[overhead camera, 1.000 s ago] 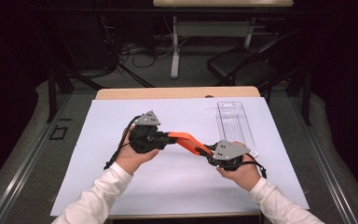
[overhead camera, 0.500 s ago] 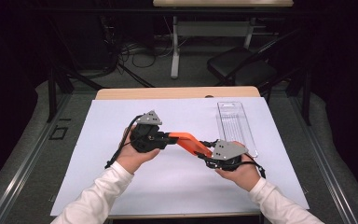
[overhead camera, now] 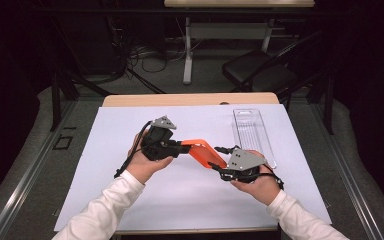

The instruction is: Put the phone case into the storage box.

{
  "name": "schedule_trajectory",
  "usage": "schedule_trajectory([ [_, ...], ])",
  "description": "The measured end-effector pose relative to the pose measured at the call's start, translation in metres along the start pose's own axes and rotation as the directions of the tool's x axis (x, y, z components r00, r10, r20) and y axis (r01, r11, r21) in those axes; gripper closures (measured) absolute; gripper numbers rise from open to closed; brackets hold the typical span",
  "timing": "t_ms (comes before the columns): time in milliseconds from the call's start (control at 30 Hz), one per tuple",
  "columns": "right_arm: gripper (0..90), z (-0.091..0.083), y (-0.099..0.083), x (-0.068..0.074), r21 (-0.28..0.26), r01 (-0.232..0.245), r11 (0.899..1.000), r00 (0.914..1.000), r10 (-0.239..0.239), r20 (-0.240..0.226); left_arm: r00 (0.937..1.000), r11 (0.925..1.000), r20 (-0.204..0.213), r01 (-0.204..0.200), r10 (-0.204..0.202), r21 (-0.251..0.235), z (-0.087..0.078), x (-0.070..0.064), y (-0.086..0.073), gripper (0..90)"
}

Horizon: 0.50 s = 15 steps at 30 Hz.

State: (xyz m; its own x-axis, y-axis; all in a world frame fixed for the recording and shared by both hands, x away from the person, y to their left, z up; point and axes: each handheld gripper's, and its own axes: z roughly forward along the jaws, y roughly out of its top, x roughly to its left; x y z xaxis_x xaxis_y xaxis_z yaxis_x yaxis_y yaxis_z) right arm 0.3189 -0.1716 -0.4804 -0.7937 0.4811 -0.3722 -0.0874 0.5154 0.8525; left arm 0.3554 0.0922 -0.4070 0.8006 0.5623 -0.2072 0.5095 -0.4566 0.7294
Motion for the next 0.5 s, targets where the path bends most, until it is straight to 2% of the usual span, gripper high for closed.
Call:
schedule_trajectory([
  [100,47.7,-0.0003,0.0009,-0.0004,0.0,-0.005,1.0,1.0,0.005,-0.002,1.0,0.9998,-0.005,0.004,-0.004,0.02,-0.0005,-0.0001,0.0018,80.8],
  [500,46.6,-0.003,0.0059,-0.0019,-0.003,-0.022,1.0,0.9998,0.022,0.004,0.9974,0.996,-0.072,0.018,-0.012,0.087,-0.0022,0.0006,0.0071,80.7],
])
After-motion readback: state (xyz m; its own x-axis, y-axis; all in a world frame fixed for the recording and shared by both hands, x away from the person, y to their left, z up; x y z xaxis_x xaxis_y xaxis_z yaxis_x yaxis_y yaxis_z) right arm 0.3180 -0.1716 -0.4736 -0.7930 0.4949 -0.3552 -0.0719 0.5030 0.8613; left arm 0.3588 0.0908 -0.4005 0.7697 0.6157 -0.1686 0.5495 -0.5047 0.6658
